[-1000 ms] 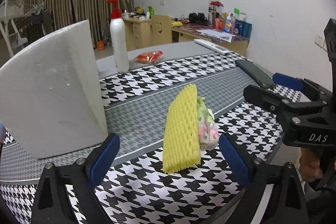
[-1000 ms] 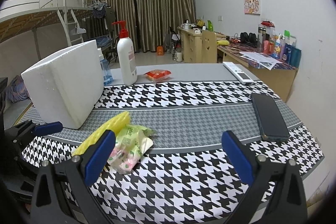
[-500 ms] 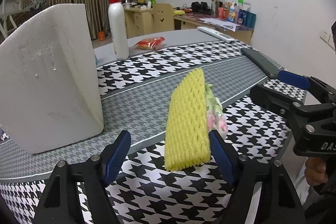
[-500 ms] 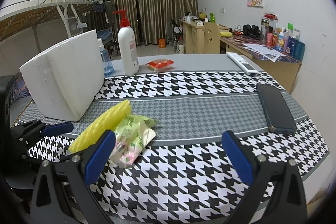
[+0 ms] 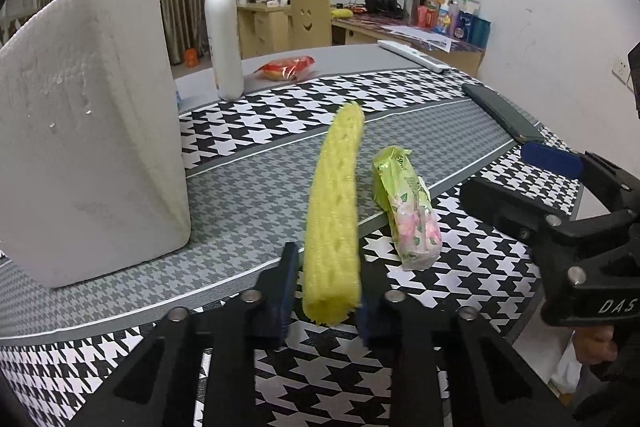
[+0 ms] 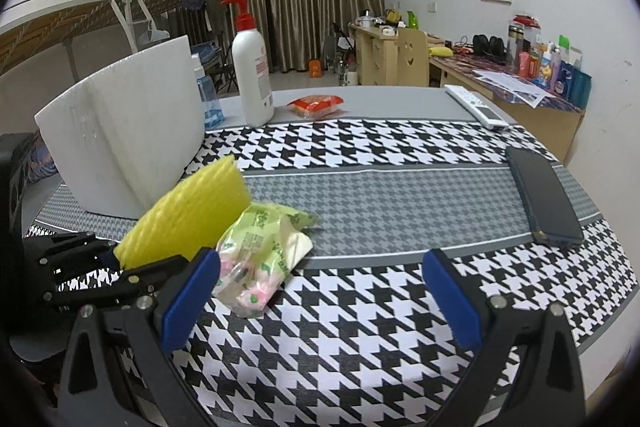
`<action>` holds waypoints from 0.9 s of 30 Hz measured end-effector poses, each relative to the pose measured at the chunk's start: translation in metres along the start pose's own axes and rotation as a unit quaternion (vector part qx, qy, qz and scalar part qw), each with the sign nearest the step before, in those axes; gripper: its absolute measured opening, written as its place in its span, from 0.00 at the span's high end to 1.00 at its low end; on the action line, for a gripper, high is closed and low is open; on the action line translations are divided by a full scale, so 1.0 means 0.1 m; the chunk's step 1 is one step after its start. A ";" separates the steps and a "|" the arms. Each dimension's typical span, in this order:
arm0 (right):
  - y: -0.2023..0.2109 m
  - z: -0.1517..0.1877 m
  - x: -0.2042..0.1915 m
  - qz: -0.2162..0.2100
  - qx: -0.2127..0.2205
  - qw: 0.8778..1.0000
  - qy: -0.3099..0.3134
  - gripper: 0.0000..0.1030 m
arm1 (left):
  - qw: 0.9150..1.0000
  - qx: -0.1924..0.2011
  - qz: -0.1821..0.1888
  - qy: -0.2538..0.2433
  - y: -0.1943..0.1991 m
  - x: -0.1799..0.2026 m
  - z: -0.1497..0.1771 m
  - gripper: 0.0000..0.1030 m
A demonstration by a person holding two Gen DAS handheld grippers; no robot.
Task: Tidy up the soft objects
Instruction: 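Close the left tool on the yellow mesh sleeve while the right tool grasps the green packet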
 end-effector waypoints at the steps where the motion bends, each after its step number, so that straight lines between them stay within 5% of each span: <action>1: -0.02 0.01 -0.01 -0.002 -0.004 1.000 -0.002 0.01 | 1.000 -0.001 0.001 0.001 0.00 0.00 0.01 0.84; 13: -0.19 0.03 -0.14 -0.024 -0.042 0.999 -0.002 0.01 | 1.000 0.010 0.007 0.020 0.08 -0.12 0.01 0.85; 21: -0.32 0.05 -0.21 -0.040 -0.070 0.997 -0.006 0.11 | 0.999 0.014 0.002 0.029 0.13 -0.18 0.02 0.85; 27: -0.42 0.09 -0.26 -0.047 -0.092 0.995 -0.008 0.28 | 0.999 0.016 0.000 0.033 0.14 -0.22 0.01 0.85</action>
Point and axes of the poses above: each gripper's, at about its wrist camera, not at the fingertips, and y roughly against the way its jaws point, x to its right, z to its underside, the point moved 8 cm from there along -y, roughly the way its jaws point, and after that the axes turned 7 degrees about -x, right-handed, at the moved point
